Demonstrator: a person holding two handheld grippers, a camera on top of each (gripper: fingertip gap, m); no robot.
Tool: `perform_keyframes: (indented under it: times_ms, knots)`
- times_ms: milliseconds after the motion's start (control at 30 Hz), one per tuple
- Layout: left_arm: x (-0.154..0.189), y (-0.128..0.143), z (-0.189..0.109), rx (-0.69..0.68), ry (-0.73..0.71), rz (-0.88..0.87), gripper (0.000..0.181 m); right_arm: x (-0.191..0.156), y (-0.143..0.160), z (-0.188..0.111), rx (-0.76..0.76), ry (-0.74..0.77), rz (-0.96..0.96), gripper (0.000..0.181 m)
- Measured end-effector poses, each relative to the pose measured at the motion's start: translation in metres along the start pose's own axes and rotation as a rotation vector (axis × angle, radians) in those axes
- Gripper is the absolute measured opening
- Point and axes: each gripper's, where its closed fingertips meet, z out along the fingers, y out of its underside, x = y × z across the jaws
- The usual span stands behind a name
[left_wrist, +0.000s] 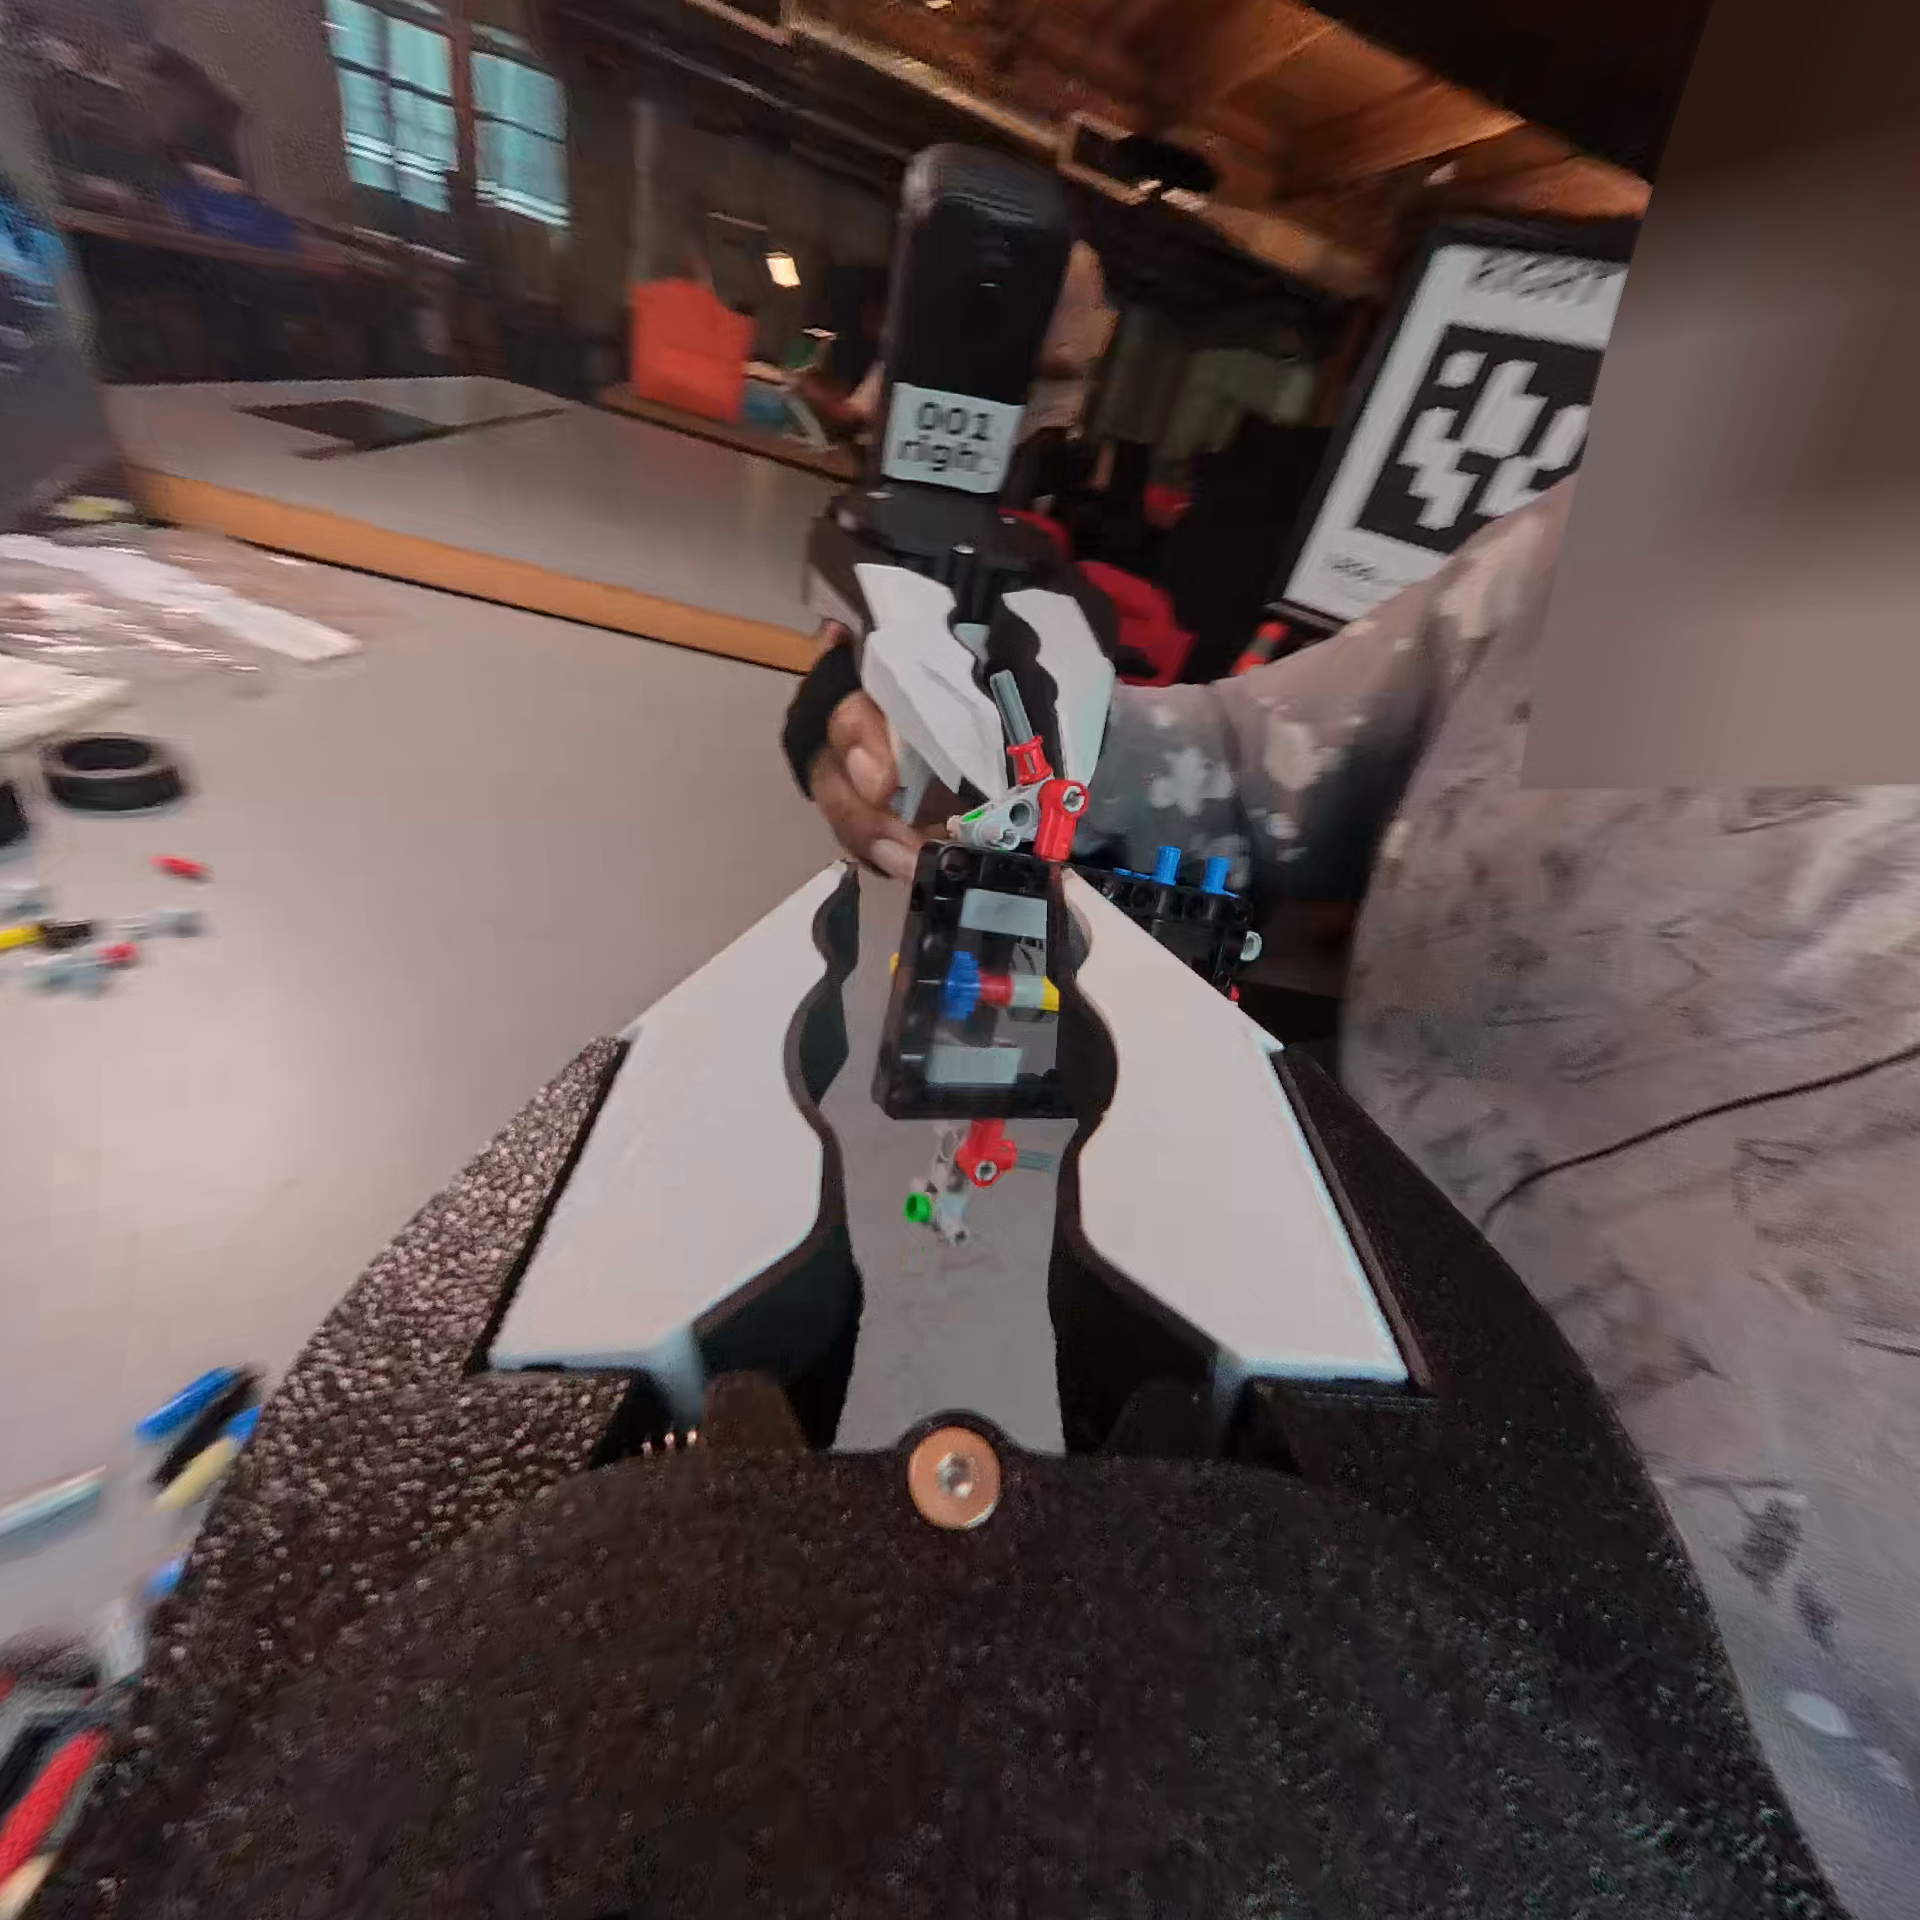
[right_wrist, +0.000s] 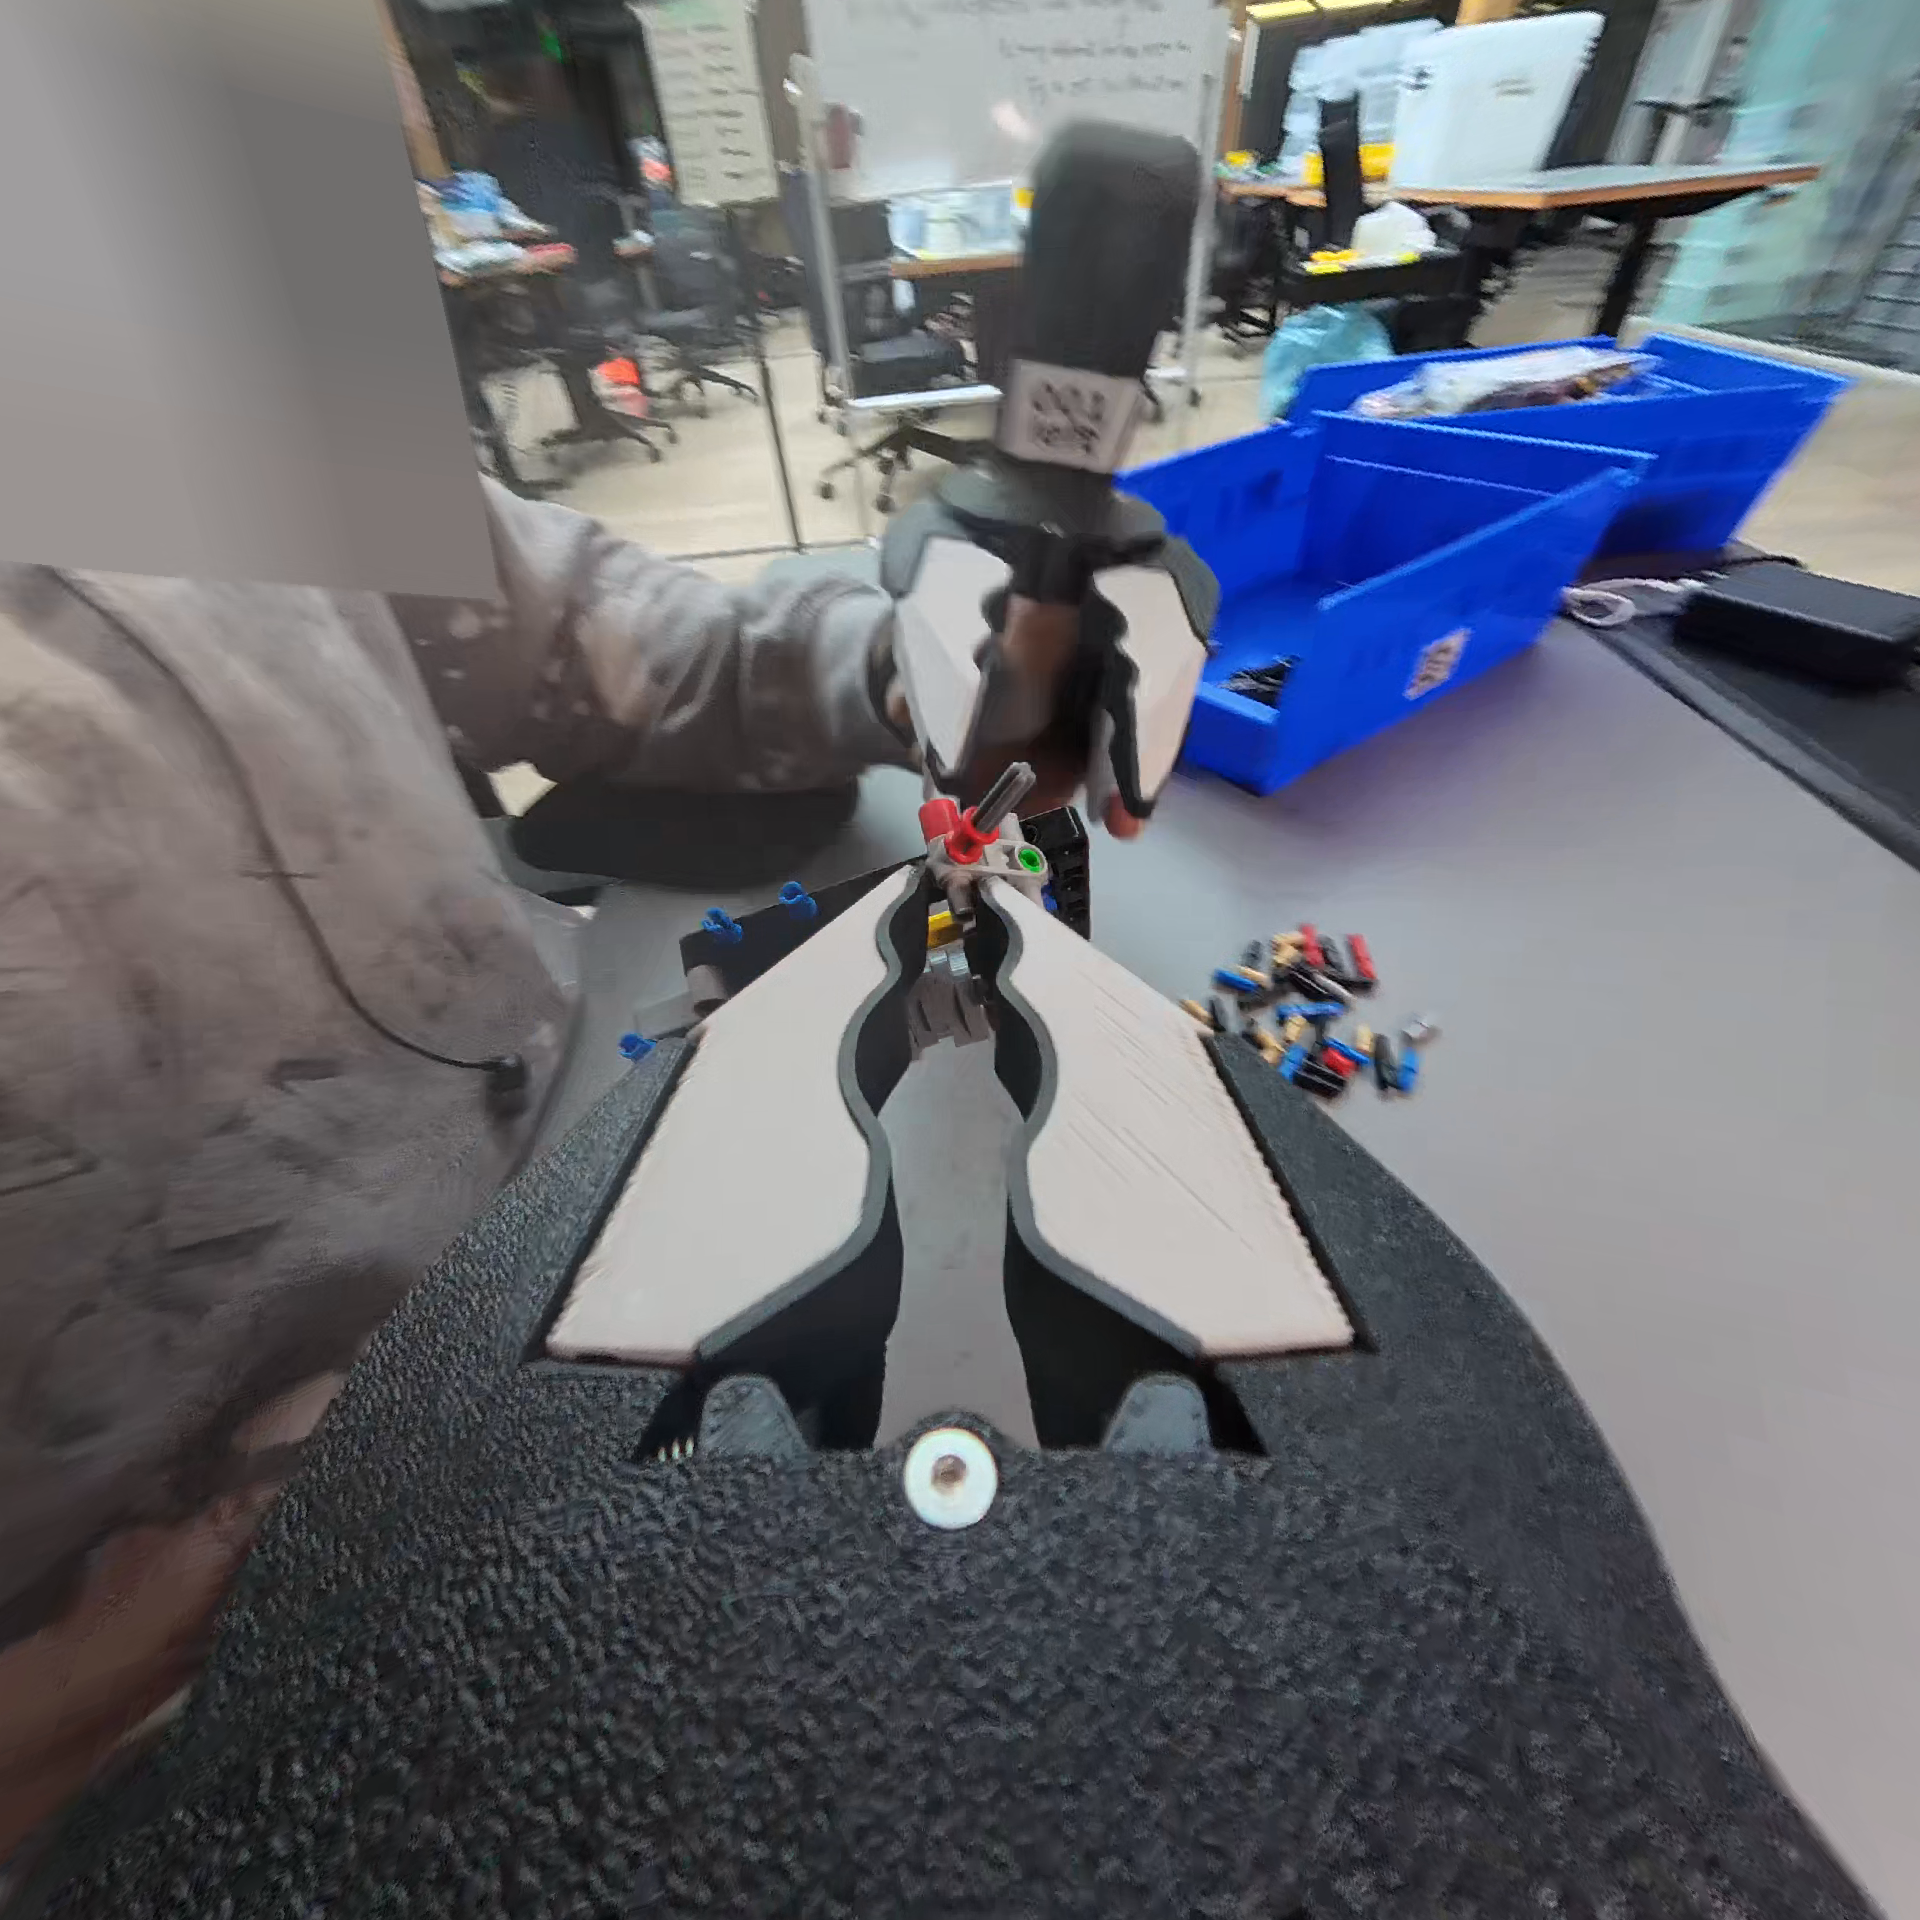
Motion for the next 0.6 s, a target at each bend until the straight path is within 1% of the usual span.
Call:
perform_keyframes:
  times_ms: [67,100,167,233,333,400,500,600]
  knots:
    - [-0.019,0.000,-0.009,-0.060,-0.181,0.085,0.035,0.025,0.011,0.001,-0.064,0.158,-0.022,0.008]
    - [-0.026,0.002,-0.011,-0.088,-0.242,0.097,0.033,0.036,0.014,0.003,-0.079,0.229,-0.013,0.008]
    - [-0.038,0.009,-0.010,-0.123,-0.333,0.047,0.030,0.045,0.016,0.007,-0.083,0.291,-0.023,0.008]
    - [-0.048,0.022,-0.008,-0.158,-0.386,-0.040,0.025,0.051,0.017,0.011,-0.093,0.346,-0.060,0.008]
    - [-0.053,0.029,-0.007,-0.119,-0.381,-0.179,0.018,0.058,0.020,0.013,-0.116,0.434,-0.124,0.008]
    - [-0.056,0.030,-0.008,-0.085,-0.358,-0.295,0.019,0.061,0.021,0.014,-0.124,0.479,-0.169,0.008]
    - [-0.055,0.027,-0.009,-0.011,-0.285,-0.441,0.019,0.064,0.020,0.014,-0.146,0.550,-0.276,0.008]
    - [-0.049,0.021,-0.006,0.047,-0.186,-0.549,0.026,0.066,0.023,0.016,-0.190,0.597,-0.398,0.008]
